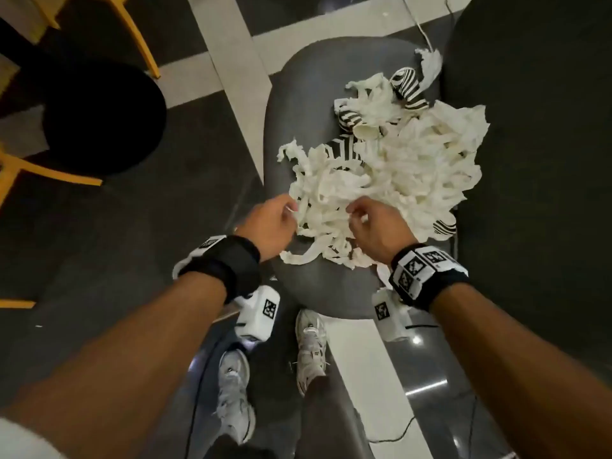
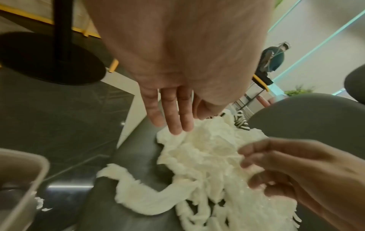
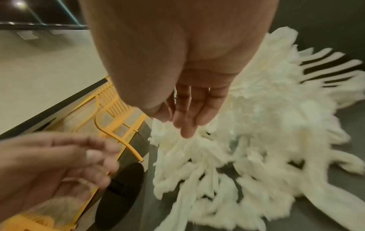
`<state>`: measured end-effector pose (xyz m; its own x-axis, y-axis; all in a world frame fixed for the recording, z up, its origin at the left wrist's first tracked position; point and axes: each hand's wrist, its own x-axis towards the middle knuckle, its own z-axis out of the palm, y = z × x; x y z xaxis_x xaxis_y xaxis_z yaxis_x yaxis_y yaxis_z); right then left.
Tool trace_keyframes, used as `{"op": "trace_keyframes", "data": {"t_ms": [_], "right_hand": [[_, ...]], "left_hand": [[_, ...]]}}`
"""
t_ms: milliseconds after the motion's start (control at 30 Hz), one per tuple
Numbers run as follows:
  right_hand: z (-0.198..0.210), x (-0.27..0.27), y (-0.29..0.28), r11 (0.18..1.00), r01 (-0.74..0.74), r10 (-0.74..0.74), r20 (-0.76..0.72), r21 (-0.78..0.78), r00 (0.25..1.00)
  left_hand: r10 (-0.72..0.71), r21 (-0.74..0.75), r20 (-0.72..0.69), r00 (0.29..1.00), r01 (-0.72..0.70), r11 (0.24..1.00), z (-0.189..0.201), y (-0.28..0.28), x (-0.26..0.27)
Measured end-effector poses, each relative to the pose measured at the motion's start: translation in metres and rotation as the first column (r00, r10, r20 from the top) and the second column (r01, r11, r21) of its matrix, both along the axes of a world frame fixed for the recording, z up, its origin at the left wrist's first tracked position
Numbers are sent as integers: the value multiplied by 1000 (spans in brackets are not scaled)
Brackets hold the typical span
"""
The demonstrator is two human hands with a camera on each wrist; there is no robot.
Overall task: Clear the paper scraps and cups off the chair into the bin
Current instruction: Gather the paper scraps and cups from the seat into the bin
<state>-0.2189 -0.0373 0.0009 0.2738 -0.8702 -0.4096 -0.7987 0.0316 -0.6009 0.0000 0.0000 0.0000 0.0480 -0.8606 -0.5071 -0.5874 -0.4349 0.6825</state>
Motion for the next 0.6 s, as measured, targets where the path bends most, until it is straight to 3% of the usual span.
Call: {"op": "trace_keyframes", "data": {"t_ms": [133,300,400,467,533,600], "right_hand": [[-8,1,-40,977,1,-13,-52,-214,999],[-33,7,-59,980,-195,186,-160,-38,969],[-37,11,-58,965,-258,239,-262,-40,935],[-30,11,-53,974,-179,148,-212,-140,966],[-21,10,-47,971,-39,24,-65,-237,998],[-7,12,-41,972,70,-44,117,-226,992]], "left_hand": [[-51,-137,73,996,60,989,2,-50,-42],[-74,-126,129,989,90,988,-22,-67,-67],[-46,-153,154,987,70,986,-34,-62,-69],[-43,-151,224,974,78,985,-38,-55,-66],[-6,-167,213,977,43,985,-37,-52,-65],[65,-169,-25,998,-68,983,-29,-52,-68]]}}
